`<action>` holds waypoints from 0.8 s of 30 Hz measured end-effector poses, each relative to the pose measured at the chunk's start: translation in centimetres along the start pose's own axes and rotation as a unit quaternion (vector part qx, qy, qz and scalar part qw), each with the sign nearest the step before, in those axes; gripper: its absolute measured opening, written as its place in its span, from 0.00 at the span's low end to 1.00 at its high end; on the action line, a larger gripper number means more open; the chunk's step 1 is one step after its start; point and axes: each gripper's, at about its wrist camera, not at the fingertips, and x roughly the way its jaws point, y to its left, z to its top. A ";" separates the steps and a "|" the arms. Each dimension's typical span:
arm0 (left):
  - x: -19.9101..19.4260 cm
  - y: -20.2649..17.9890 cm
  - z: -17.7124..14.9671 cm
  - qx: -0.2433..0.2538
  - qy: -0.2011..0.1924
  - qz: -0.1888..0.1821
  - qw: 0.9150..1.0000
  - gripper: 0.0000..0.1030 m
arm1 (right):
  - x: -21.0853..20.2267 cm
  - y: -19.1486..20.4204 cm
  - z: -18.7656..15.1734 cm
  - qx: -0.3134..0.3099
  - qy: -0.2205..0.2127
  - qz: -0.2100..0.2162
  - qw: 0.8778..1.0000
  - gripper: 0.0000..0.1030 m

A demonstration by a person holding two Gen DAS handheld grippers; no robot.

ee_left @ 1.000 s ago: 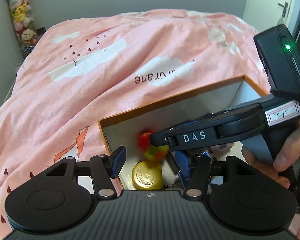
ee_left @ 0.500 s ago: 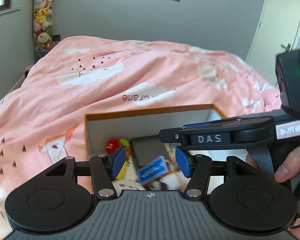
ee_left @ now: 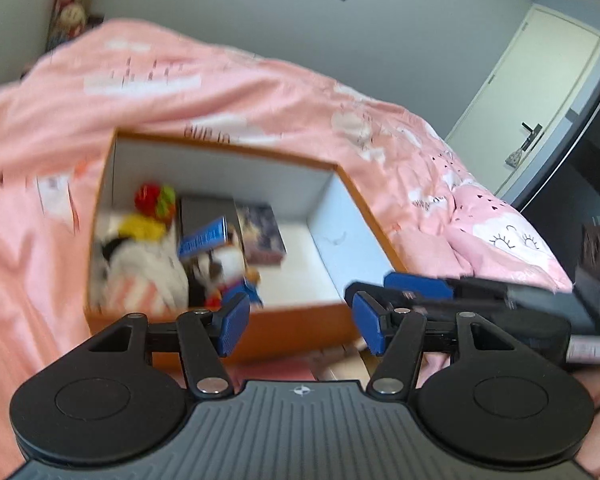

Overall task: Organize objects
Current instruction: 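Open both tools and withdraw them from the box toward the pink items, then grasp the pink card holder with the left tool while the right tool grasps the backpack clip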

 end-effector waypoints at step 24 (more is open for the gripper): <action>2.9 2.0 -6.1 -0.020 0.109 -0.005 0.994 0.67 | -0.2 -1.6 -8.7 0.007 0.079 -0.064 0.995 0.47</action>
